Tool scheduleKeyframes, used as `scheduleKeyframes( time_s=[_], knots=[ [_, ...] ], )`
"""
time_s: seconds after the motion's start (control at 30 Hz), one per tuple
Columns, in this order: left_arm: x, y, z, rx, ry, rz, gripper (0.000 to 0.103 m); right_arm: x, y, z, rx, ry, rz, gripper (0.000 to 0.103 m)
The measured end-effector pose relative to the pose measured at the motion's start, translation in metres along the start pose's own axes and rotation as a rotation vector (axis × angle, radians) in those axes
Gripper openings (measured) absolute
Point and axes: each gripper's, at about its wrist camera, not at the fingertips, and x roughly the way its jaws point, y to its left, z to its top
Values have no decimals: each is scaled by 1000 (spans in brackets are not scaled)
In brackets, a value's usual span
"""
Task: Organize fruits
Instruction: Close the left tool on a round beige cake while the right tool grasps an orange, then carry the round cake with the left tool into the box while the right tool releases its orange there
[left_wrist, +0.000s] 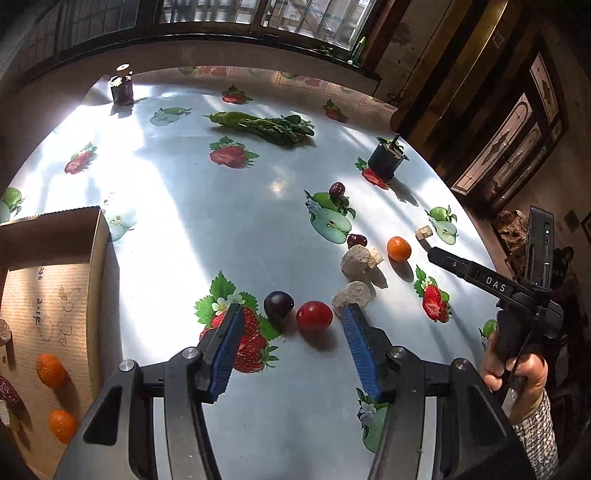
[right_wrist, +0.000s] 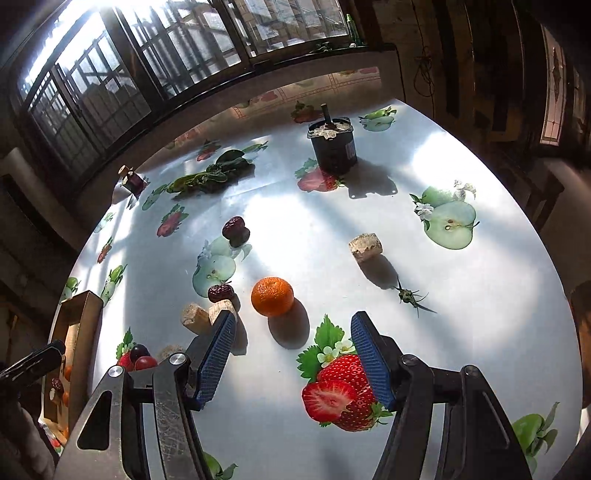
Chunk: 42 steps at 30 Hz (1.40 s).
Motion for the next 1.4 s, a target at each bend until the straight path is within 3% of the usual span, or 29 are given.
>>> scheduleKeyframes(
  time_s=[0.2,0.43,0.7,0.77,0.87,1.0,1.07,1.4],
  knots=[
    [33,-40,-9,146,7,-25,51,32,4,7,27,-11,2,66],
    [70,-71,-5,304,9,7,51,50,10,7,4,-13,5,62],
    [93,-73,-3,330,33,37,49,54,6,5,0,-14,7,62],
    [96,-75,-4,339,40,41,42,55,4,5,2,-11,9,54],
    [103,-80,-8,370,42,77,32,55,5,4,3,-8,25,49],
    [101,-85,-12,394,35,92,31,56,10,2,-16,-7,24,45],
    [97,-85,-12,388,26,103,31,57,12,1,-22,-6,32,37],
    [41,-81,-16,332,-56,55,32,41,11,0,-26,-76,25,36]
  ],
)
